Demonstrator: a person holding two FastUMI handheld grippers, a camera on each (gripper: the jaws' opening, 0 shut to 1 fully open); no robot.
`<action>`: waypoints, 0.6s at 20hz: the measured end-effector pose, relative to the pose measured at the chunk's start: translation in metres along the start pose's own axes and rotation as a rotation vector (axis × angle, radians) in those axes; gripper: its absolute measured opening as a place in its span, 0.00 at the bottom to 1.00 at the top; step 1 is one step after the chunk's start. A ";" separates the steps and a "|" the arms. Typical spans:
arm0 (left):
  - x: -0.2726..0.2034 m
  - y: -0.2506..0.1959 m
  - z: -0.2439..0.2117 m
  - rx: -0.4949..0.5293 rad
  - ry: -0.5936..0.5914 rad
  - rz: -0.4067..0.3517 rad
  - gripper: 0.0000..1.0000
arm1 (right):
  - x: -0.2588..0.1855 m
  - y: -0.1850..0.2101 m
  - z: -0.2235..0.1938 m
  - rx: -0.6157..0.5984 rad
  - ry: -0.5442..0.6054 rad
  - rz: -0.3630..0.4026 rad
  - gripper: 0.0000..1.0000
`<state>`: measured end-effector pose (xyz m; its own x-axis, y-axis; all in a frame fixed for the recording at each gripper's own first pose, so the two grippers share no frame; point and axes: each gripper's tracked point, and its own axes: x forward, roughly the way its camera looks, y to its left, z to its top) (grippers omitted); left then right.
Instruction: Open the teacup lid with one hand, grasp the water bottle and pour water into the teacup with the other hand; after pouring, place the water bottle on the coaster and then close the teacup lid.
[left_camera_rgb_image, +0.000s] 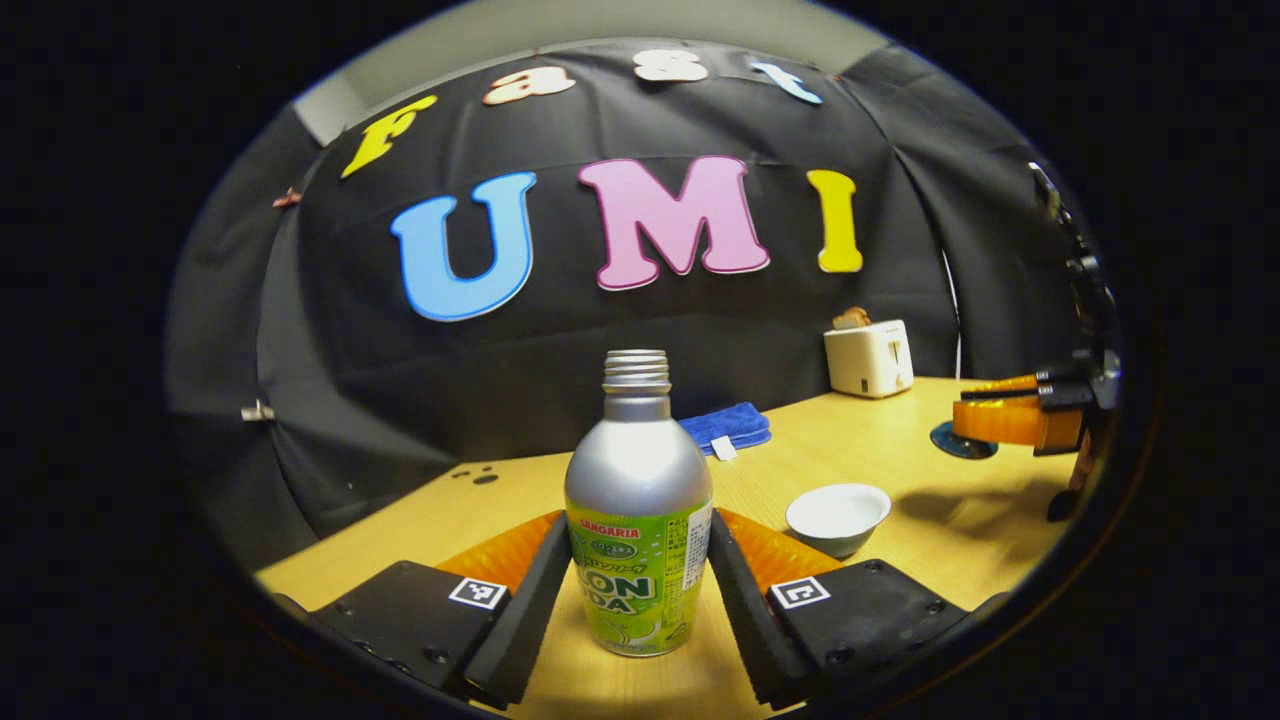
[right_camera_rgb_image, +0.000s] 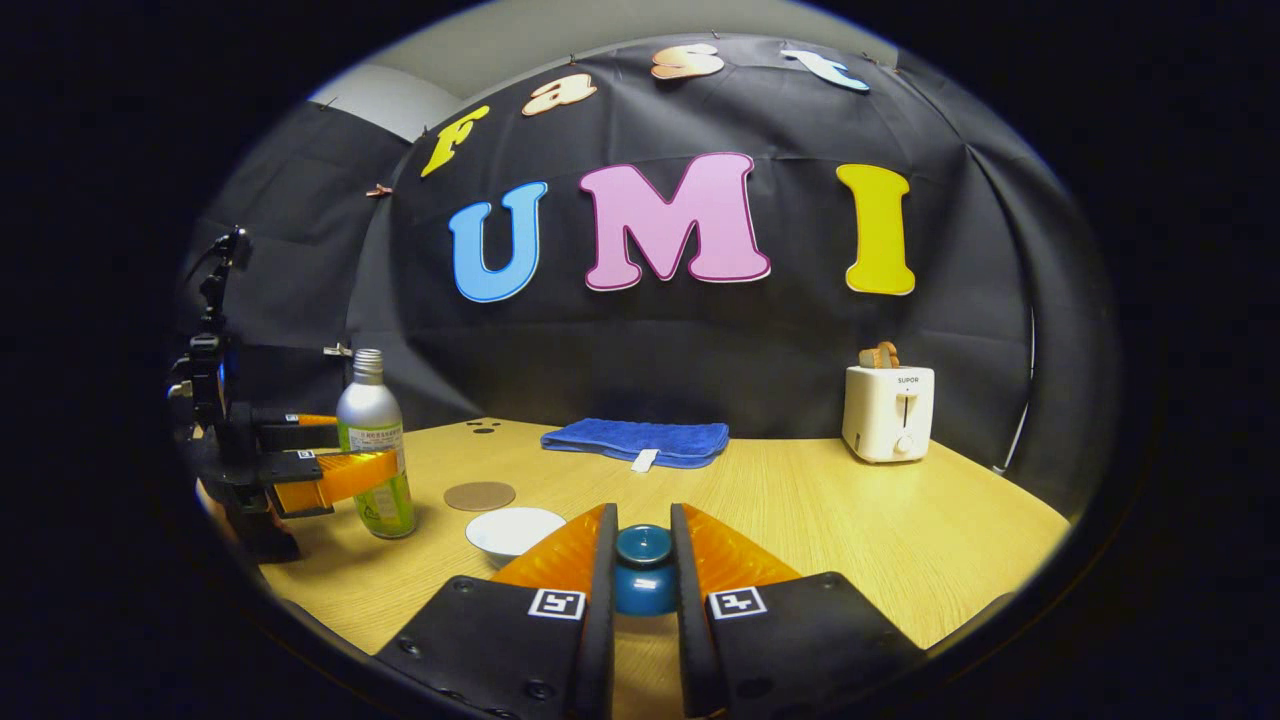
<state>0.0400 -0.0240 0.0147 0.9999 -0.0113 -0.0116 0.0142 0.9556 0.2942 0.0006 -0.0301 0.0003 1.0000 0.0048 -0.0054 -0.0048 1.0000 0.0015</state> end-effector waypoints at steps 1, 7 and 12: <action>0.001 0.001 0.004 0.088 -0.005 0.009 0.81 | 0.001 -0.001 0.000 0.000 0.000 0.002 0.30; 0.012 -0.012 0.016 0.574 -0.022 0.003 0.80 | 0.000 -0.008 0.001 -0.003 0.001 0.003 0.30; 0.027 -0.022 0.005 0.864 0.034 -0.034 0.80 | -0.002 -0.032 0.001 -0.003 -0.001 -0.045 0.30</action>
<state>0.0669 -0.0464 0.0130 0.9982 -0.0144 -0.0581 0.0590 0.3961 0.9163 -0.0017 -0.0620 0.0015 0.9992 -0.0400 -0.0046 0.0400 0.9992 -0.0019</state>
